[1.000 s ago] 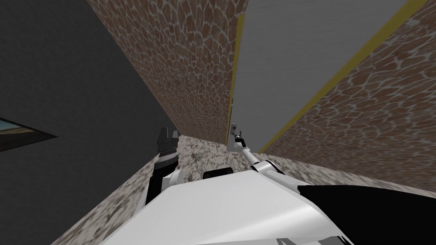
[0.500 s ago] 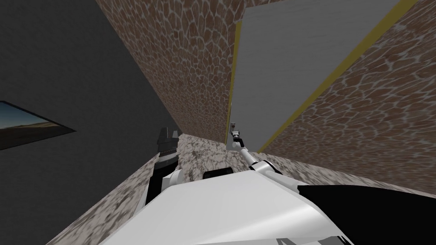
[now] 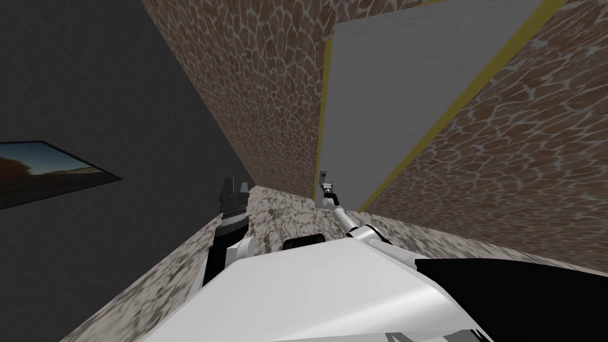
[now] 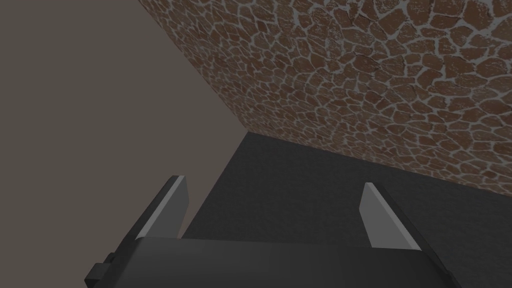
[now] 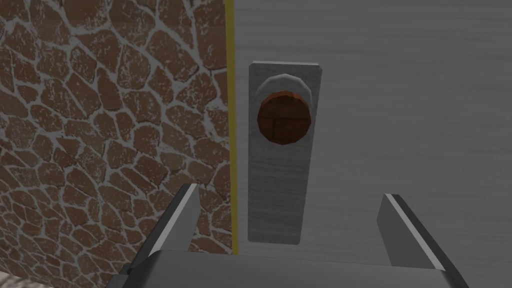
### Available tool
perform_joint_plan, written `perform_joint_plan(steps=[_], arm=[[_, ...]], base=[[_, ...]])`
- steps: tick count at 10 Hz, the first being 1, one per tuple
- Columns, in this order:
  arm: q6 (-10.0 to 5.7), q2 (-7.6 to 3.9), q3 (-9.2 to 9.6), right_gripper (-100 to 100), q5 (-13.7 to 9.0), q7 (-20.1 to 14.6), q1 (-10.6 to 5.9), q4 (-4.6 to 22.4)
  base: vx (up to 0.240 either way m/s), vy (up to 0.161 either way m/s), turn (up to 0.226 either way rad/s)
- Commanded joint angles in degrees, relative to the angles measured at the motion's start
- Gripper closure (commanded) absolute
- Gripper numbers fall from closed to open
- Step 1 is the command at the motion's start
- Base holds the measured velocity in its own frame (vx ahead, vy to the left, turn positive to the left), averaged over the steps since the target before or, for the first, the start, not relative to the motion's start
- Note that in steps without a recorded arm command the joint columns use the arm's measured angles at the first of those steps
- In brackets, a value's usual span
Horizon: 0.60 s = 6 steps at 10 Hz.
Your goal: Pull the door open
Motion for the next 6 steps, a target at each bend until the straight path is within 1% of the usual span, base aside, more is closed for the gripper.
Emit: perform_joint_plan(steps=[1, 2, 3, 4, 5, 6], arm=[[-0.04, -1.81, -0.23, -100, -0.27, -1.5, 0.62, 0.12], [-0.05, -2.48, -0.32, -100, -0.37, -2.06, 0.85, 0.16], [-0.08, -3.97, -0.51, -100, -0.6, -3.3, 1.36, 0.26], [-0.1, -4.77, -0.61, -100, -0.72, -3.96, 1.63, 0.31], [-0.1, -4.77, -0.61, -100, -0.72, -3.96, 1.63, 0.31], [-0.13, -6.4, -0.82, -100, -0.96, -5.31, 2.18, 0.41]], base=[[0.079, 0.017, 0.116], [0.158, 0.029, 0.122], [0.209, 0.029, 0.147], [0.177, 0.021, 0.117], [0.085, 0.008, 0.024], [0.081, 0.001, 0.112]])
